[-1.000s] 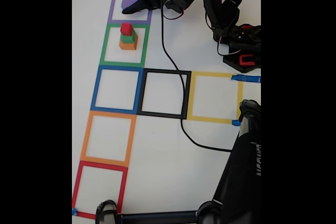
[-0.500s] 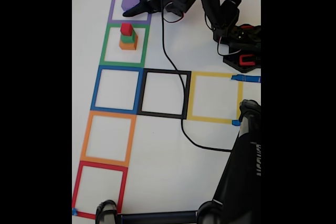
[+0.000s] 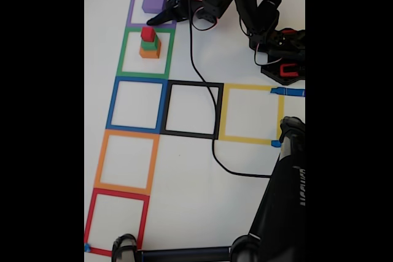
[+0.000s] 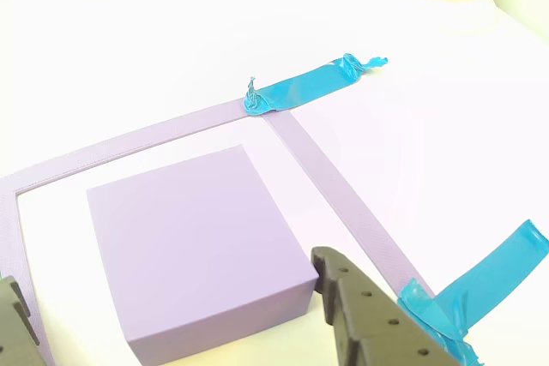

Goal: Tower of hanoi

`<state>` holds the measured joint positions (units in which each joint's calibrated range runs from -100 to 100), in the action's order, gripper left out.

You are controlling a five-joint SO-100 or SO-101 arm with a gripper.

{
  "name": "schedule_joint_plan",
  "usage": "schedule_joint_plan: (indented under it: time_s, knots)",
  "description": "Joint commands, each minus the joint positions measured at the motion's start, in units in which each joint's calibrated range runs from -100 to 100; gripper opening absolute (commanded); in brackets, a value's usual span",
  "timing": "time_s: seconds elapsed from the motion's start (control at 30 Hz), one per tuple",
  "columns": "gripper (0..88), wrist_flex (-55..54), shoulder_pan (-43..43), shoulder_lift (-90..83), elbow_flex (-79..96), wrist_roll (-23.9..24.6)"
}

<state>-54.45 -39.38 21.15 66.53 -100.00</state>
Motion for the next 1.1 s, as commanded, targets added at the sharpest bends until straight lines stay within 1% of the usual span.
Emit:
schedule_joint_plan:
  time_s: [0.0,0.33,0.6,0.7,0.83,0.93,1.07]
  knots:
    - [36.5,-0.4,0.6,-1.7,-0.2,0.0]
    - [24.5,0.5,0.9,-1.6,-0.6,0.0]
    - [16.8,0.9,1.9,-1.6,-0.7,0.0]
    - [15.1,1.3,1.9,-1.6,-0.8,0.0]
    - [15.2,2.3,2.2,-2.8,-0.9,0.0]
    - [15.1,6.4,2.6,-6.5,-0.9,0.0]
    - [14.8,16.6,2.9,-15.5,-0.9,0.0]
